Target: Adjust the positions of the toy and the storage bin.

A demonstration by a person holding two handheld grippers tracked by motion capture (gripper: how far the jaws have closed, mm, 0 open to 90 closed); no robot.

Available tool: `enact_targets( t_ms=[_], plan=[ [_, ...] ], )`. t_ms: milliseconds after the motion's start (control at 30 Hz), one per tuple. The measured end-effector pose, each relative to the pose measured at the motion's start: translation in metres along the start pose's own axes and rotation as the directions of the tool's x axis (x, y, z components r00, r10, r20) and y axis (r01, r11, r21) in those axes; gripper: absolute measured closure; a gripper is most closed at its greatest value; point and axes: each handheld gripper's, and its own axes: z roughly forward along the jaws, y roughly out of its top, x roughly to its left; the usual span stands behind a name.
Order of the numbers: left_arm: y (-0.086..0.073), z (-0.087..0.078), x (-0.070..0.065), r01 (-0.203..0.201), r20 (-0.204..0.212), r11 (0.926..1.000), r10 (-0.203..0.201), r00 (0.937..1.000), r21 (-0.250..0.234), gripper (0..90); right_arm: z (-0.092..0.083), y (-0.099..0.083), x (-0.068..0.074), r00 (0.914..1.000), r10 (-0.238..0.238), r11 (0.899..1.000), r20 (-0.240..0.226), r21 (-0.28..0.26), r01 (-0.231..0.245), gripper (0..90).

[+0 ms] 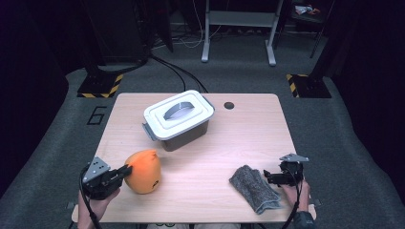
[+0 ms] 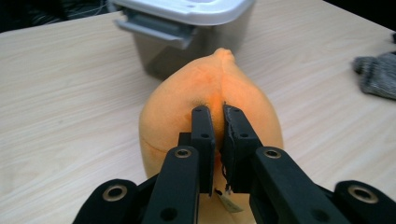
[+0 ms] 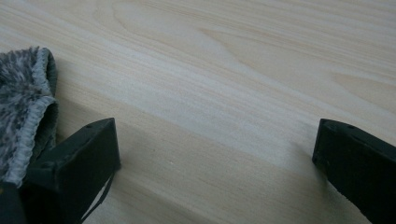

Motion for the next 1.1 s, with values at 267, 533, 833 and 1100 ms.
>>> enact_targets(
  t_ms=[267,533,833,1100],
  plan=[
    [0.001,0.009,0.024,0.038,-0.087,0.9986,-0.034,0.9956,0.038,82.1,0.0,0.0,0.0,1.0,0.002,1.0,0.001,0.002,-0.002,0.0],
    [-0.001,0.023,0.041,0.044,-0.207,0.9958,-0.027,0.9781,0.08,73.1,0.0,0.0,0.0,1.0,0.002,1.0,0.002,0.0,-0.002,0.0],
    [0.004,0.031,0.046,0.093,-0.171,0.9924,-0.078,0.9821,0.08,54.8,0.0,0.0,0.0,1.0,0.003,1.0,0.002,0.0,-0.003,0.0],
    [-0.001,0.044,0.048,0.114,-0.122,0.9871,-0.101,0.9874,0.112,55.2,0.0,0.0,0.0,1.0,0.004,1.0,0.003,0.001,-0.004,0.0]
  ],
)
